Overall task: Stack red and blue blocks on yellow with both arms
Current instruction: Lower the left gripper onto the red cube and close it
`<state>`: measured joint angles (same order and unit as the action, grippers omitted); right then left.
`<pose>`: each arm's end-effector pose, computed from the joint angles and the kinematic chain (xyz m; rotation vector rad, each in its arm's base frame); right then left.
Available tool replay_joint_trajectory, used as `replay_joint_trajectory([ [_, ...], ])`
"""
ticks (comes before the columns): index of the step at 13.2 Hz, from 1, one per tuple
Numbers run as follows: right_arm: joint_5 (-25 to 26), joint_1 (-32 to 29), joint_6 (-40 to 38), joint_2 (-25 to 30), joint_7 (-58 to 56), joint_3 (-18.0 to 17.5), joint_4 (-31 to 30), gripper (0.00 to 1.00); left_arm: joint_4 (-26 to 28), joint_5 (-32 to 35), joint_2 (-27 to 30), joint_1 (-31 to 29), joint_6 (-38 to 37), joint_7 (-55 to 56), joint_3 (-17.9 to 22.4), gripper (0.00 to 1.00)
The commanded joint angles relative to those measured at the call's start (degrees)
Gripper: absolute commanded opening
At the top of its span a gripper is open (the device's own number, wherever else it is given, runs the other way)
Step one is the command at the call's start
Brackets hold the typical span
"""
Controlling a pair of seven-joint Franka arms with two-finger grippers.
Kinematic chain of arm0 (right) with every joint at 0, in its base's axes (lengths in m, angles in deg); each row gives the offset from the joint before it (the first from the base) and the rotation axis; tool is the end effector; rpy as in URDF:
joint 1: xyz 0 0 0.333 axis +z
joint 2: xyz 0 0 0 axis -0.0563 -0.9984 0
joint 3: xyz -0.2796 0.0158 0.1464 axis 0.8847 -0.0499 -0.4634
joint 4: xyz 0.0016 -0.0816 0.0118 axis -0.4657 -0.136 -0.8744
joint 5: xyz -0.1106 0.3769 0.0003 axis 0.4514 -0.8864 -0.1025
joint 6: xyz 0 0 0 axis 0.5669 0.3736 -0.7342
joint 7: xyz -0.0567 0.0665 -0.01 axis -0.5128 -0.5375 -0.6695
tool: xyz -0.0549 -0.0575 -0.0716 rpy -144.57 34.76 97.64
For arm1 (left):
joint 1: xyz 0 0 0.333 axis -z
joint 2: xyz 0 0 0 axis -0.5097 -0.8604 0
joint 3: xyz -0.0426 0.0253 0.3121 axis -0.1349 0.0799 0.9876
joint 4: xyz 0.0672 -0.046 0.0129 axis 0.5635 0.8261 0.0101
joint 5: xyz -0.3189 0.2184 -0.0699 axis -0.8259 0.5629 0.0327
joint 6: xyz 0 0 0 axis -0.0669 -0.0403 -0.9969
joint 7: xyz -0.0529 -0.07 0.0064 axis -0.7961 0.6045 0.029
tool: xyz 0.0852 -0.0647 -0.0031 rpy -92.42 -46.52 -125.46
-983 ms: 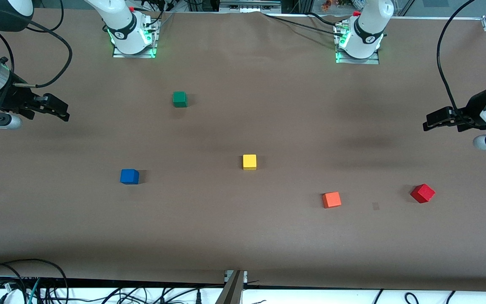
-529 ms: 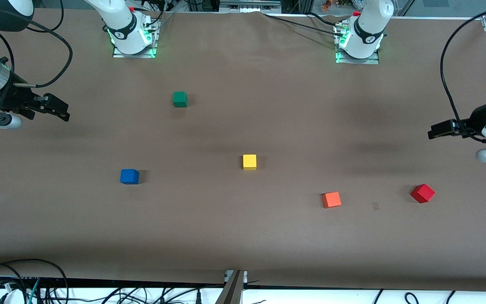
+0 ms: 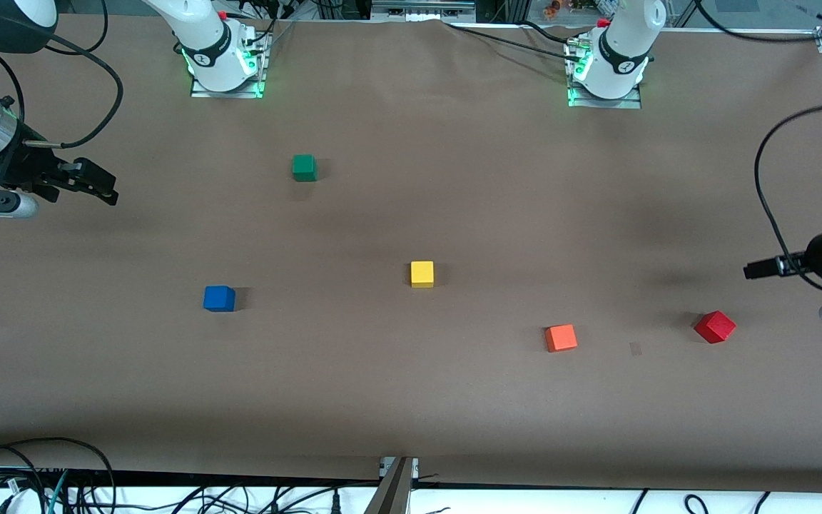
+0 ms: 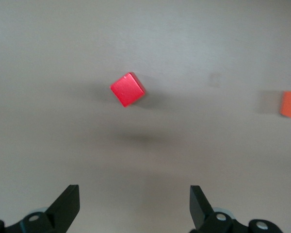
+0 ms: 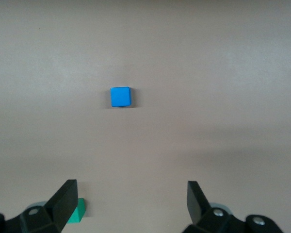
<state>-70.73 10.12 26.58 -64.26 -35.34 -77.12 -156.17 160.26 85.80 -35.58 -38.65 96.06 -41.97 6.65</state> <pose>0.5727 0.0336 0.5724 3.1369 -0.0730 0.0240 0.6653 0.1238 0.4219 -3.1011 -0.3000 0.2393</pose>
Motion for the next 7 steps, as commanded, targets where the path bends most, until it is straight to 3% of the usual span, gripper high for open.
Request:
replay_joint_trajectory([
  [1, 0.4, -0.1, 0.0, 0.3, -0.7, -0.2, 0.1, 1.0, -2.2, 0.9, -4.5, -1.3, 4.7, 1.0, -0.3, 1.0],
  [4, 0.4, -0.1, 0.1, 0.3, -0.7, -0.2, 0.1, 1.0, -2.1, 0.4, -8.6, -2.0, 10.0, 14.0, -0.3, 1.0],
  [7, 0.4, -0.1, 0.0, 0.3, -0.7, -0.2, 0.1, 1.0, -1.9, 0.5, -12.9, -2.6, 16.6, 19.5, -0.3, 1.0],
])
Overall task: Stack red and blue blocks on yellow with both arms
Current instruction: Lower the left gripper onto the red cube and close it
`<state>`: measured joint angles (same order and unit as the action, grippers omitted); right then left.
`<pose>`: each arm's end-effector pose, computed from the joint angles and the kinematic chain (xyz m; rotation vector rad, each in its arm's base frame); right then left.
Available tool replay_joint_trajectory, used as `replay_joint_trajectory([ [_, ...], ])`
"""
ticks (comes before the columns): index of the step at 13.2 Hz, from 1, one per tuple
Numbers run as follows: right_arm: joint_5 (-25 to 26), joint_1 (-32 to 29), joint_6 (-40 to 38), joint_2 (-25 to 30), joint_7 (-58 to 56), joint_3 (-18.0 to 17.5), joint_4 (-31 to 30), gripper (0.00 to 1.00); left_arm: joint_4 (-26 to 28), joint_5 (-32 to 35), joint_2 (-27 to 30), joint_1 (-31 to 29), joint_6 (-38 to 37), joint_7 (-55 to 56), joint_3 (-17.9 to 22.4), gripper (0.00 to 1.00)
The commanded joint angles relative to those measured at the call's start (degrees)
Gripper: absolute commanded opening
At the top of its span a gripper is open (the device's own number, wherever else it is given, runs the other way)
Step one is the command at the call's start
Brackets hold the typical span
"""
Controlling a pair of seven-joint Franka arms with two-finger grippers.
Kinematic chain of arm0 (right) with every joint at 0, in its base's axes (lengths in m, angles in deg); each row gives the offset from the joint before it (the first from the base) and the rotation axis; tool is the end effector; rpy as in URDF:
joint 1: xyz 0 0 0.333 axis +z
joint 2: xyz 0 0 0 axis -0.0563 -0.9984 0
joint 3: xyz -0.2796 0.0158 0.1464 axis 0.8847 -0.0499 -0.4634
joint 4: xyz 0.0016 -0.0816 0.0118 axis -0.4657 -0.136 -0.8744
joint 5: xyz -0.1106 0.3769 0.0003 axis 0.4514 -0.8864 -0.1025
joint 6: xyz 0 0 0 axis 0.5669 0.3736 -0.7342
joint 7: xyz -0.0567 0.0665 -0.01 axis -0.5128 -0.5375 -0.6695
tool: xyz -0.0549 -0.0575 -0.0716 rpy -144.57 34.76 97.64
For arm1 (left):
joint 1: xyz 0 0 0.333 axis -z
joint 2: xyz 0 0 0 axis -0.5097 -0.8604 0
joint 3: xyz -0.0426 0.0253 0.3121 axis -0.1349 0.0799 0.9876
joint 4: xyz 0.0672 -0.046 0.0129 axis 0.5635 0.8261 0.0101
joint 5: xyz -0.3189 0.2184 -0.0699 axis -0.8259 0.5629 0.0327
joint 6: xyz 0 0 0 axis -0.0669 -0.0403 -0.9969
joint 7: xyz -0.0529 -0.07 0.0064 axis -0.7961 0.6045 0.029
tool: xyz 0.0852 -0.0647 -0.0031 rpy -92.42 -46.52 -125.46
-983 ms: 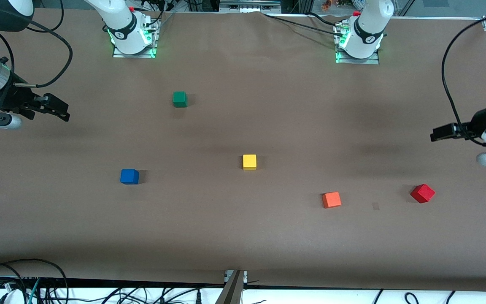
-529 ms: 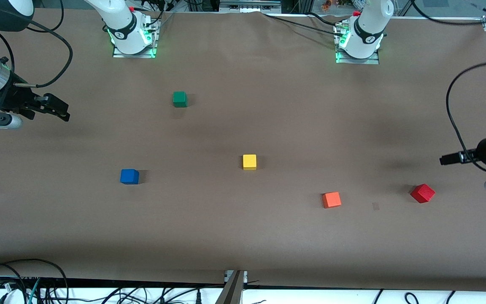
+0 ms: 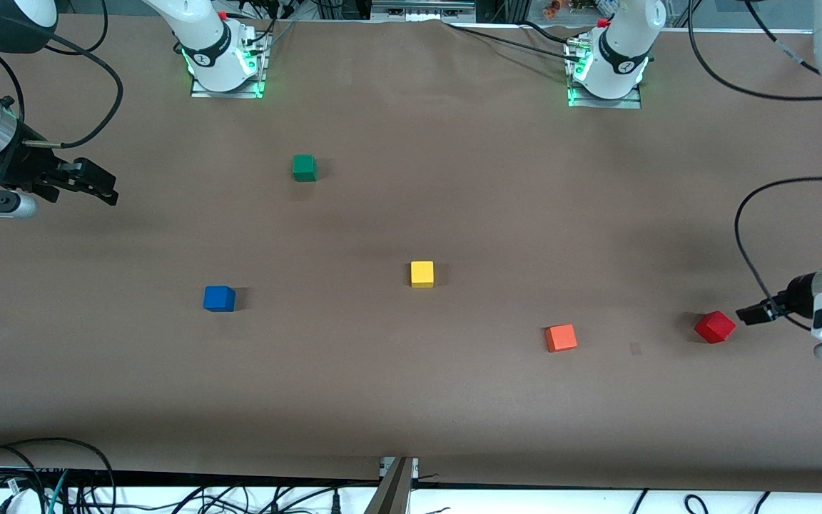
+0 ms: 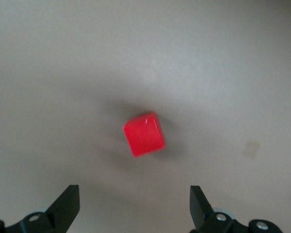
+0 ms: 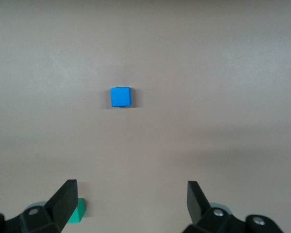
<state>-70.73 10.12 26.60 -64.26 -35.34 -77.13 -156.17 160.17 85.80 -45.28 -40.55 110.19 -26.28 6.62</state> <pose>0.5727 0.0337 0.5724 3.1369 -0.0727 0.0245 0.6960 0.1521 0.3235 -3.0066 -0.7561 0.1101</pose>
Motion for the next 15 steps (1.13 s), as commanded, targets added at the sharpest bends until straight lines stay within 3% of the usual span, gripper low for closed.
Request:
replay_joint_trajectory([
  [1, 0.4, -0.1, 0.1, 0.3, -0.7, -0.2, 0.0, 1.0, -1.5, 0.5, -4.3, -0.8, 4.2, 5.6, -0.3, 1.0],
  [10, 0.4, -0.1, 0.0, 0.3, -0.7, -0.2, 0.0, 1.0, -0.8, -2.1, -9.8, -2.0, 12.9, 10.5, -0.5, 1.0],
  [15, 0.4, -0.1, 0.1, 0.3, -0.7, -0.2, 0.0, 1.0, 3.4, -2.1, -9.7, -2.0, 15.8, 11.8, -0.8, 1.0],
])
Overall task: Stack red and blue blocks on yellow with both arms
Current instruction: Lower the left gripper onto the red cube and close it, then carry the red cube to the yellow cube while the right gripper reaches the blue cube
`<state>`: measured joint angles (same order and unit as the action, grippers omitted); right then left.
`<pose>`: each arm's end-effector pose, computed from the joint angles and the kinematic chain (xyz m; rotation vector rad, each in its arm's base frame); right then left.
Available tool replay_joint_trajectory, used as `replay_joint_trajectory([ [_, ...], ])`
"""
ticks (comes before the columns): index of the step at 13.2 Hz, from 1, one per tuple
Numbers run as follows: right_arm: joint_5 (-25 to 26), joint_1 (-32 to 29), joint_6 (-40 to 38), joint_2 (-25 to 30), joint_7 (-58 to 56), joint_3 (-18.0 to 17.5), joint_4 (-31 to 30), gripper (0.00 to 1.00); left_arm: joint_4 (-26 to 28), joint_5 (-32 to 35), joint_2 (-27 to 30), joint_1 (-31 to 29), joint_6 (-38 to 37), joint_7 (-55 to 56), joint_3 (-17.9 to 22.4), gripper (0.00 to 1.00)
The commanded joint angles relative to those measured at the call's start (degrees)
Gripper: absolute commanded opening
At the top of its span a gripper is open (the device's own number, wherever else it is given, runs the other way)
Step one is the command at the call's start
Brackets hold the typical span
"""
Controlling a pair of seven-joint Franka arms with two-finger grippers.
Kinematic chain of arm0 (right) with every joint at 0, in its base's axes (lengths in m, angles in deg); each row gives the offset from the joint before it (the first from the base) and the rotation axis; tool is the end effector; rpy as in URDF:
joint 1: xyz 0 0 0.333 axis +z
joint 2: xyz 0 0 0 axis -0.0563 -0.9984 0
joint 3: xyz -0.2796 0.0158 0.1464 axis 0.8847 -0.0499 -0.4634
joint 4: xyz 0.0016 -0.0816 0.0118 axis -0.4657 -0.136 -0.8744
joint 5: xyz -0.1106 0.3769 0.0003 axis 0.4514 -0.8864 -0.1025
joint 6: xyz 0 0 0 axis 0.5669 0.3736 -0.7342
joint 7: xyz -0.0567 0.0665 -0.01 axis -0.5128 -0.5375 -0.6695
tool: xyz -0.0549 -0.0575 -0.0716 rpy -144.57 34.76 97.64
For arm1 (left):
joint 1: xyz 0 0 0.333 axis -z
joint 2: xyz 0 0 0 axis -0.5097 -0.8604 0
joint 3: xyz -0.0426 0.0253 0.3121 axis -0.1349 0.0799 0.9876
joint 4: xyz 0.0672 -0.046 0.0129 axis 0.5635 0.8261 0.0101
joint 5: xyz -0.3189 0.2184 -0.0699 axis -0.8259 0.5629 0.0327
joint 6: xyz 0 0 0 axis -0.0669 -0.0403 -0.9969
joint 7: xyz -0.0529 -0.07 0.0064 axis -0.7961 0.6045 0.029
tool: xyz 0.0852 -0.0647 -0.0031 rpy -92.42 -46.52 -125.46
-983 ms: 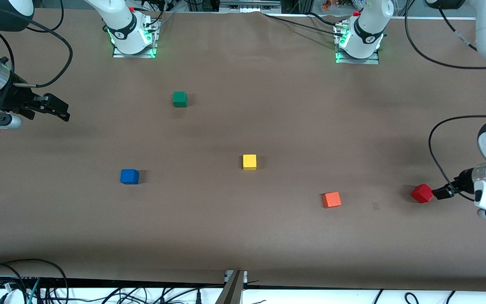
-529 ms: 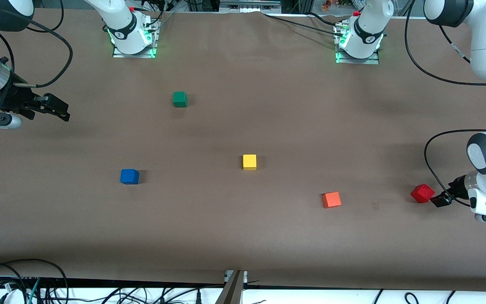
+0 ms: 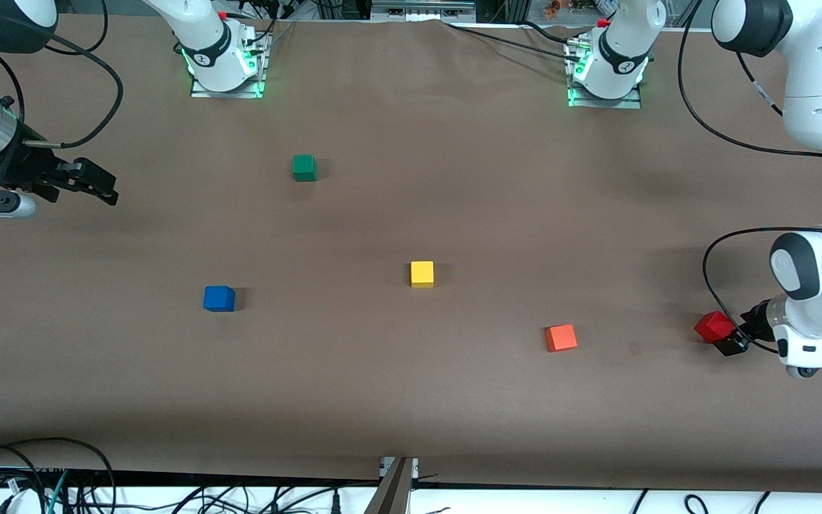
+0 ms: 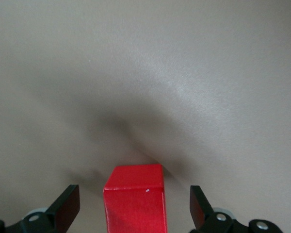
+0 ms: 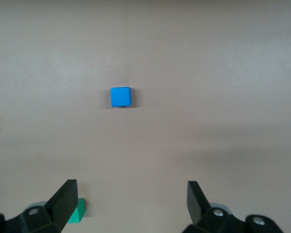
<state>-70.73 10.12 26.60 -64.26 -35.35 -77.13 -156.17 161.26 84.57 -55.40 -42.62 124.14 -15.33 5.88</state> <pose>0.5727 0.0337 0.5724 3.1369 -0.0725 0.0245 0.7022 0.1715 0.2078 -2.9240 -1.0941 0.0349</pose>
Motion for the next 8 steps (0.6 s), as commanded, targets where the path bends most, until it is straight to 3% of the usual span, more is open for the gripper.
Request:
replay_joint_trajectory([
  [1, 0.4, -0.1, 0.1, 0.3, -0.7, -0.2, 0.1, 1.0, 3.3, -0.9, 0.7, -0.1, 1.9, 1.7, -0.2, 1.0],
  [3, 0.3, -0.1, 0.1, 0.3, -0.7, -0.2, 0.1, 1.0, 3.9, -0.9, 0.8, -0.1, 1.9, 1.9, -0.2, 0.97],
  [5, 0.4, -0.1, 0.1, 0.3, -0.7, -0.2, 0.1, 1.0, 4.7, -0.4, 1.2, 0.0, 1.4, 1.2, -0.2, 0.71],
  [8, 0.3, -0.1, 0.1, 0.3, -0.7, -0.2, 0.1, 1.0, 4.3, 0.0, 2.0, 0.1, 0.5, 1.0, -0.3, 0.6],
])
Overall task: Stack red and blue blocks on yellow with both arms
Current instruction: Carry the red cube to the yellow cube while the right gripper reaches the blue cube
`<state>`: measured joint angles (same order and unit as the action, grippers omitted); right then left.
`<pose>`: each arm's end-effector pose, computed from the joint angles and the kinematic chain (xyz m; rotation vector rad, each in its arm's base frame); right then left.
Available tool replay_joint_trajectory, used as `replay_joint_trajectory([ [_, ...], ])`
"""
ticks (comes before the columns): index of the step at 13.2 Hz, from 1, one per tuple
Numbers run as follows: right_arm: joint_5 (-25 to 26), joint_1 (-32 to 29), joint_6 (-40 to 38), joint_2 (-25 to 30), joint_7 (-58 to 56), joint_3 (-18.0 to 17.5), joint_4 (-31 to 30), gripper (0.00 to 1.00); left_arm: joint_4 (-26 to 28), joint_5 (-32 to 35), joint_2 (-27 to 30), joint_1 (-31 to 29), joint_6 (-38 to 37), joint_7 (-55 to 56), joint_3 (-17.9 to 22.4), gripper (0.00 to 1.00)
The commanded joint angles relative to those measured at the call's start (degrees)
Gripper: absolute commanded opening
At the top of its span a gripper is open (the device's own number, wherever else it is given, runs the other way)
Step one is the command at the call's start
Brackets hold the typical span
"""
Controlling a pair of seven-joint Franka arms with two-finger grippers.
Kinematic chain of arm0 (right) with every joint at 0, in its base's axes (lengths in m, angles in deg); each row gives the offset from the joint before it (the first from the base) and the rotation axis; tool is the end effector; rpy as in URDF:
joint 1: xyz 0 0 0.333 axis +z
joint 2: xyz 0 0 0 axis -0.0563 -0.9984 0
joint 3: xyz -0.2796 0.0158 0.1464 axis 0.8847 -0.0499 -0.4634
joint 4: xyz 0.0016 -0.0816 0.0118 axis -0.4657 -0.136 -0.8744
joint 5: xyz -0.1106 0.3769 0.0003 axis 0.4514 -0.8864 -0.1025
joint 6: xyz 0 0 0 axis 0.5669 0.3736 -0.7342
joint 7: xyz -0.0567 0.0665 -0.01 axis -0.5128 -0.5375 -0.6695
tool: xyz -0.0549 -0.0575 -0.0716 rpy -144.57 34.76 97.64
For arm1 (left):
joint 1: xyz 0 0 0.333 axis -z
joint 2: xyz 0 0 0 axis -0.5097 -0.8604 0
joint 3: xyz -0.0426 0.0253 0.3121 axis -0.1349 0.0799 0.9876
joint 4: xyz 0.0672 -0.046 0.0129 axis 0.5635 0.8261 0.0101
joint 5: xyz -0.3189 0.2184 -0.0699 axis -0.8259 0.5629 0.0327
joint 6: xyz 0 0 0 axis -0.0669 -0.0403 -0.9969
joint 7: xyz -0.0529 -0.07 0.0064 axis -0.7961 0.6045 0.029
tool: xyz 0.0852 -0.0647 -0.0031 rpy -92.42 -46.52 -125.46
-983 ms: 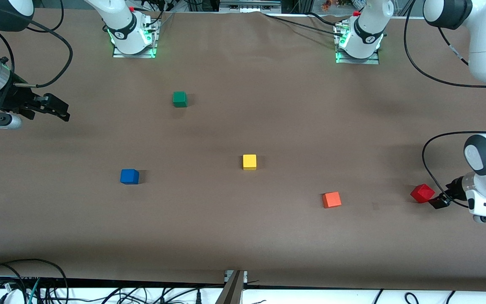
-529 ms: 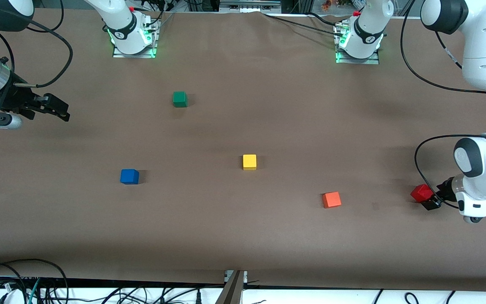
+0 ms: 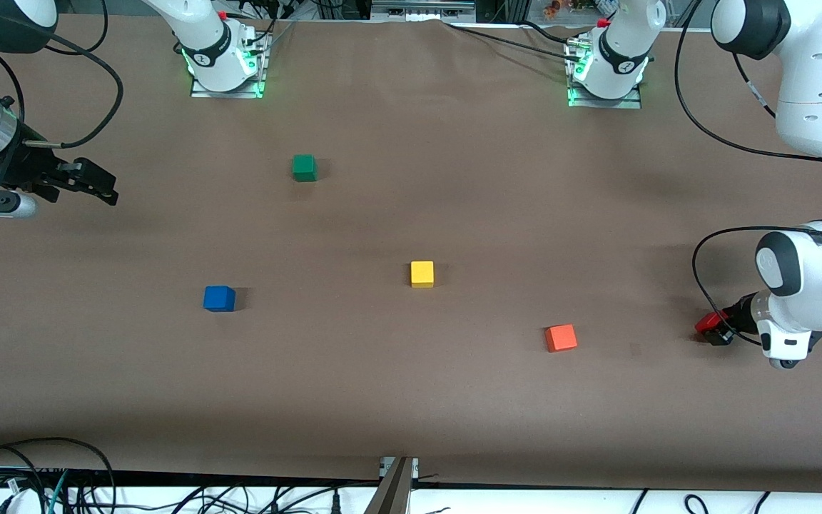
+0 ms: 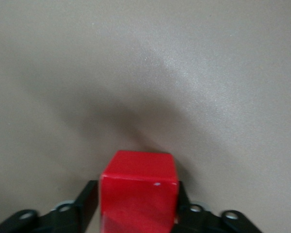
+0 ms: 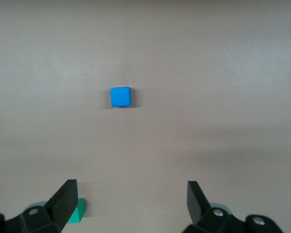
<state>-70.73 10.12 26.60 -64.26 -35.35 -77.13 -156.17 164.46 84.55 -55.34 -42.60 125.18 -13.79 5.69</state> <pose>0.5727 0.0337 0.5724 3.1369 -0.0725 0.0245 0.6886 0.1666 0.1860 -2.9062 -1.1296 0.0917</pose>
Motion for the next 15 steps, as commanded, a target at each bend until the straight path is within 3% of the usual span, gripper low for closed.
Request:
replay_joint_trajectory([
  [1, 0.3, -0.1, 0.1, 0.3, -0.7, -0.2, 0.0, 1.0, 0.8, 0.2, 2.4, 0.3, -2.0, -1.5, -0.1, 0.56],
  [3, 0.4, -0.1, 0.1, 0.3, -0.7, -0.2, 0.1, 1.0, 0.4, -0.2, 3.7, 0.4, -3.6, -10.8, -0.2, 0.44],
  [7, 0.4, -0.1, 0.1, 0.3, -0.7, -0.2, 0.1, 1.0, -1.7, 0.1, 8.1, 3.6, -10.3, -12.0, -3.5, 0.36],
  [13, -1.0, 0.4, 2.0, 0.2, 0.3, -0.7, 0.6, 1.0, -4.2, -0.7, 13.0, 22.2, -14.8, -10.8, -4.0, 0.36],
  [15, -0.4, 0.8, 3.8, -2.2, -0.1, -0.8, 0.5, 1.0, -4.3, -0.5, 13.5, 29.8, -15.1, -3.6, -4.3, 0.37],
])
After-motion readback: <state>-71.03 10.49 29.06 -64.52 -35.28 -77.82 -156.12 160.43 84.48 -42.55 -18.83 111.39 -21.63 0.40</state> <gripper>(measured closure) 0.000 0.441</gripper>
